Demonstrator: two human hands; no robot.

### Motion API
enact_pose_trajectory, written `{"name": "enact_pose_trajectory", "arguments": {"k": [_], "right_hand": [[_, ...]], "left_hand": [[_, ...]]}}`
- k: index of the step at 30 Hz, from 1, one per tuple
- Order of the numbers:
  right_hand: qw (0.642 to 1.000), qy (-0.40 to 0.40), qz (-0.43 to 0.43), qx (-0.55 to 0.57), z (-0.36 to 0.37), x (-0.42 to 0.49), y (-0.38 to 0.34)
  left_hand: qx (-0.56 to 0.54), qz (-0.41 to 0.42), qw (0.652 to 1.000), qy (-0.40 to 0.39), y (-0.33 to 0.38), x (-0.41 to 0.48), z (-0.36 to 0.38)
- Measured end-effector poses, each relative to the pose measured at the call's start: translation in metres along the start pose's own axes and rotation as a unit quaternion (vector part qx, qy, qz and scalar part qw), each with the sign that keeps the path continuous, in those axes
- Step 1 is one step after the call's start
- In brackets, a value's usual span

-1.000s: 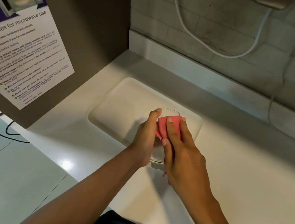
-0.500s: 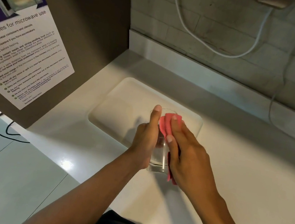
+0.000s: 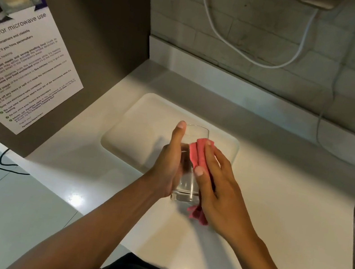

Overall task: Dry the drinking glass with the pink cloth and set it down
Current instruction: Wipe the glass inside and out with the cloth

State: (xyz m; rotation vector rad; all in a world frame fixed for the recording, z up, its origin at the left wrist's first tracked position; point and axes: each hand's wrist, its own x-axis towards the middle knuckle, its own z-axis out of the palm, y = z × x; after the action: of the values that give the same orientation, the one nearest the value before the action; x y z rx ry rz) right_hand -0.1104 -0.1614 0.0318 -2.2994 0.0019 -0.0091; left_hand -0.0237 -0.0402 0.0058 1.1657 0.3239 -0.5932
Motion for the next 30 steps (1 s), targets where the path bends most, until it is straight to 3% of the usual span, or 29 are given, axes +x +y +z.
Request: {"name": "enact_pose_trajectory", "arguments": {"k": [4, 9, 15, 20, 25, 30], "right_hand": [[0.998, 0.046, 0.020, 0.045, -0.009, 0.018, -0.007], [1.000, -0.008, -0.003, -0.004, 0.005, -0.002, -0.007], [0.998, 0.041, 0.046, 0.034, -0.010, 0.019, -0.009], [1.000, 0.023, 0.008, 0.012, -0.001, 0.000, -0.008], [0.996, 0.041, 0.067, 0.044, -0.012, 0.017, -0.006], [0.999, 0.024, -0.006, -0.034, -0.001, 0.002, -0.012]], "left_hand": [[-0.021, -0.036, 0.998, -0.039, -0.007, -0.008, 0.013], [-0.035, -0.018, 0.999, -0.002, 0.000, 0.000, 0.009], [-0.005, -0.034, 0.999, -0.015, -0.003, -0.008, 0.012], [-0.005, -0.012, 1.000, -0.023, 0.012, 0.000, 0.003], [0.025, -0.015, 0.999, -0.035, -0.001, -0.008, 0.009], [0.019, 0.005, 1.000, -0.016, 0.003, 0.000, 0.005]]}}
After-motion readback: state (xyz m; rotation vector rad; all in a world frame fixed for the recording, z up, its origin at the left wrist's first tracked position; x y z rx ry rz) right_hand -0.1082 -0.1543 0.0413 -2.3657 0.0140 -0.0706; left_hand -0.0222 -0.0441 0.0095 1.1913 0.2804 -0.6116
